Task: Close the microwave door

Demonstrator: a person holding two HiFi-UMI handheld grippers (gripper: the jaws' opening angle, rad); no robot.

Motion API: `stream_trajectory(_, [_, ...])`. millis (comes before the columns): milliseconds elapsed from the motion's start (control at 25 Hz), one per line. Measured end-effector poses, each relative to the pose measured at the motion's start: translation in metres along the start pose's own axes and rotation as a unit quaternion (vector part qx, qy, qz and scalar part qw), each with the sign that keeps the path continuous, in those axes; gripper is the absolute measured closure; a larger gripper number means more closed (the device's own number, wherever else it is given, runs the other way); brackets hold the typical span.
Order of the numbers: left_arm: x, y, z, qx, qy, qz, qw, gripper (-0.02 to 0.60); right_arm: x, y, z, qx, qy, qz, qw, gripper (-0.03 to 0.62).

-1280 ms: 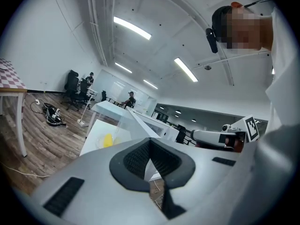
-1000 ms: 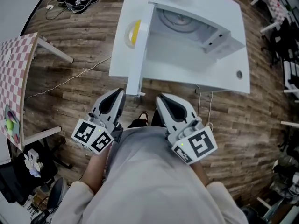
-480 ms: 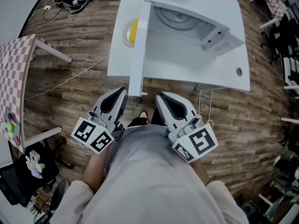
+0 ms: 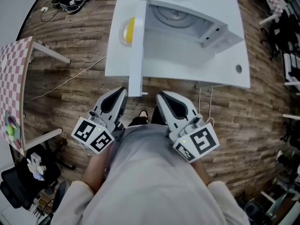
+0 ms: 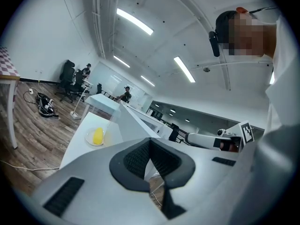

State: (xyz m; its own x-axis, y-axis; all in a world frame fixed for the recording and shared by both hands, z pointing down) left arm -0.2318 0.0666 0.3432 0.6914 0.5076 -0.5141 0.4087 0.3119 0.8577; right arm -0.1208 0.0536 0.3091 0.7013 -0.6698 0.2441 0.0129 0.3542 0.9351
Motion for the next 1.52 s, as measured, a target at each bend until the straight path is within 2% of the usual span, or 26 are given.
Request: stream_trajectory(1520, [-0.001, 0.022, 0.043, -0.028, 0.027, -0.037, 0.9986, 0.565, 0.041, 0.000, -0.017, 0.005, 0.042, 0.025, 0.999, 0.571])
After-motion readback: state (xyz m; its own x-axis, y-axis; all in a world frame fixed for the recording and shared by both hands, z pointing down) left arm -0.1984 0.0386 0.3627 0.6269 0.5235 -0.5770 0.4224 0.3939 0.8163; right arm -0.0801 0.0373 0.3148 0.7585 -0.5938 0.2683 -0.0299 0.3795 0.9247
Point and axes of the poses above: the fingertips, and each gripper's own axes: z forward along the fingers, x to its right, y out of its underside, the point moved 1 cm from there along -z, backward along the fingers, and after that the axes turned 14 degrees about y, right-handed, at the moved point
